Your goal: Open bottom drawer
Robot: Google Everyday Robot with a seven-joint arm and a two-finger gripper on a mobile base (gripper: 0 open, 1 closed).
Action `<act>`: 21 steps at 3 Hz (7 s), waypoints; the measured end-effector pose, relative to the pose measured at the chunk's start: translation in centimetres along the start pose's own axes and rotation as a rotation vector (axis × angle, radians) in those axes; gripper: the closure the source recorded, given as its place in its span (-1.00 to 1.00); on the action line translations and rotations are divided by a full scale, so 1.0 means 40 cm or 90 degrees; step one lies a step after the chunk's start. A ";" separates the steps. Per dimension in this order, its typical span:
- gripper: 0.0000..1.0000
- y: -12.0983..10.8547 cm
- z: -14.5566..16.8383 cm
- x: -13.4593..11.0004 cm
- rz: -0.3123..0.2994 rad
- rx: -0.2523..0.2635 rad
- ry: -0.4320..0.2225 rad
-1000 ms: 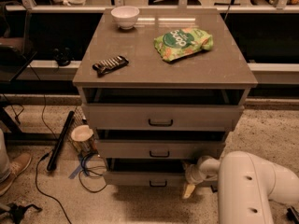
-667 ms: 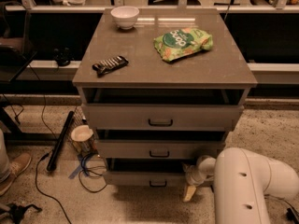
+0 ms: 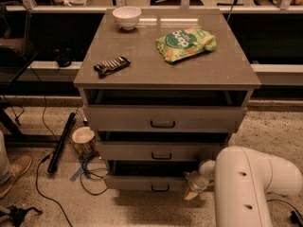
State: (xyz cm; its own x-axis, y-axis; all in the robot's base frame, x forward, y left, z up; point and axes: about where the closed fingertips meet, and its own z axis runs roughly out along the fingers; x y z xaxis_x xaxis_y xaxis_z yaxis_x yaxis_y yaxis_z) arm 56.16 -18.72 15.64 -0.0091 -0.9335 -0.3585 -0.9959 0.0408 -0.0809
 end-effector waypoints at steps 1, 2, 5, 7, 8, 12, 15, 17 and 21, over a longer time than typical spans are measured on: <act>0.22 0.038 -0.005 -0.006 0.006 -0.009 0.000; 0.72 0.038 -0.005 -0.006 0.006 -0.009 0.000; 0.51 0.101 -0.017 -0.005 0.026 0.003 -0.019; -0.59 0.108 -0.010 -0.008 0.026 -0.001 -0.020; -0.99 0.112 -0.006 -0.010 0.026 -0.003 -0.021; 0.30 0.067 -0.258 -0.134 0.071 0.074 -0.073; 1.00 -0.071 -0.150 0.007 0.209 0.137 -0.085; 1.00 -0.045 -0.081 0.109 0.291 0.119 -0.090; 1.00 0.134 -0.052 0.088 0.352 0.066 -0.088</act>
Offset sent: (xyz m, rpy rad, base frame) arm -0.0675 0.0031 0.0136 0.0252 0.0282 -0.0387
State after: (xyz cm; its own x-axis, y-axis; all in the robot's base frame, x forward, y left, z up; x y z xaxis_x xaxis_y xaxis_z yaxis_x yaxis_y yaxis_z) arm 50.60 -22.51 15.86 -0.5072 -0.7084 -0.4909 -0.8320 0.5509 0.0646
